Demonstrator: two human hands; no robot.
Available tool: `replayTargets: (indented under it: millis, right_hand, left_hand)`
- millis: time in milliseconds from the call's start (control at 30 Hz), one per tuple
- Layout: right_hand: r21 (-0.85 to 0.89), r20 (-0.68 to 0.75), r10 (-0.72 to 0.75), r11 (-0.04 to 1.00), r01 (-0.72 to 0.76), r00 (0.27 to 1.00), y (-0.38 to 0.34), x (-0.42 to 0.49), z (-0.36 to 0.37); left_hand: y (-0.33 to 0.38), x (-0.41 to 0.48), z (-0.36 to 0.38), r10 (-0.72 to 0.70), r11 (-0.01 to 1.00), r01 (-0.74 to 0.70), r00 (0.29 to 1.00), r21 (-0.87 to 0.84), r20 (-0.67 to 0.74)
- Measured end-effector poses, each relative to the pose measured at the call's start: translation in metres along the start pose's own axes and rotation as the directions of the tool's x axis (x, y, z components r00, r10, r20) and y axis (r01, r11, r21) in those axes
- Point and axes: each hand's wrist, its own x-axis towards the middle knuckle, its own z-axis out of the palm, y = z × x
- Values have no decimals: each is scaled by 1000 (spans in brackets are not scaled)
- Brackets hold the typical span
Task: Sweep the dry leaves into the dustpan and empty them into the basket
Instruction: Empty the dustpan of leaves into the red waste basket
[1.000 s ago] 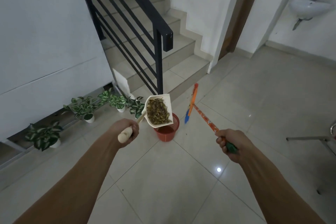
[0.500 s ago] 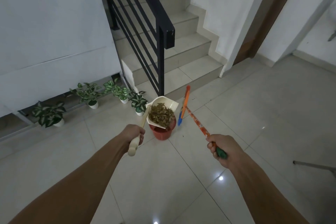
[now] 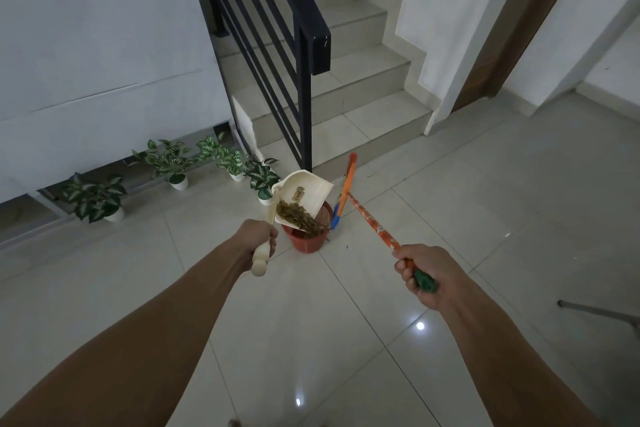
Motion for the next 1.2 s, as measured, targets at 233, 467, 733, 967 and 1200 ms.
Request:
replayTargets:
  millis: [233, 467, 733, 967, 1200]
  right_hand:
    - [24, 15, -12, 1000, 12, 1000, -14, -6, -11]
    - [72, 16, -13, 997, 12, 1000, -19, -11, -17]
    - [149, 39, -8, 989, 2, 999, -7, -15, -19]
    - [198, 83, -8, 980, -9, 997, 0, -21, -23]
    - [245, 110, -12, 969, -15, 994, 16, -26, -39]
  left_hand:
    - [7, -7, 7, 60, 994, -58, 998, 92, -17]
    - [9, -18, 16, 97, 977, -87, 994, 197, -43]
    - [-1, -31, 23, 178, 951, -163, 983, 262, -36]
    - [-8, -50, 28, 224, 931, -205, 974, 303, -27]
    - [-9, -65, 16, 184, 978, -174, 979, 115, -82]
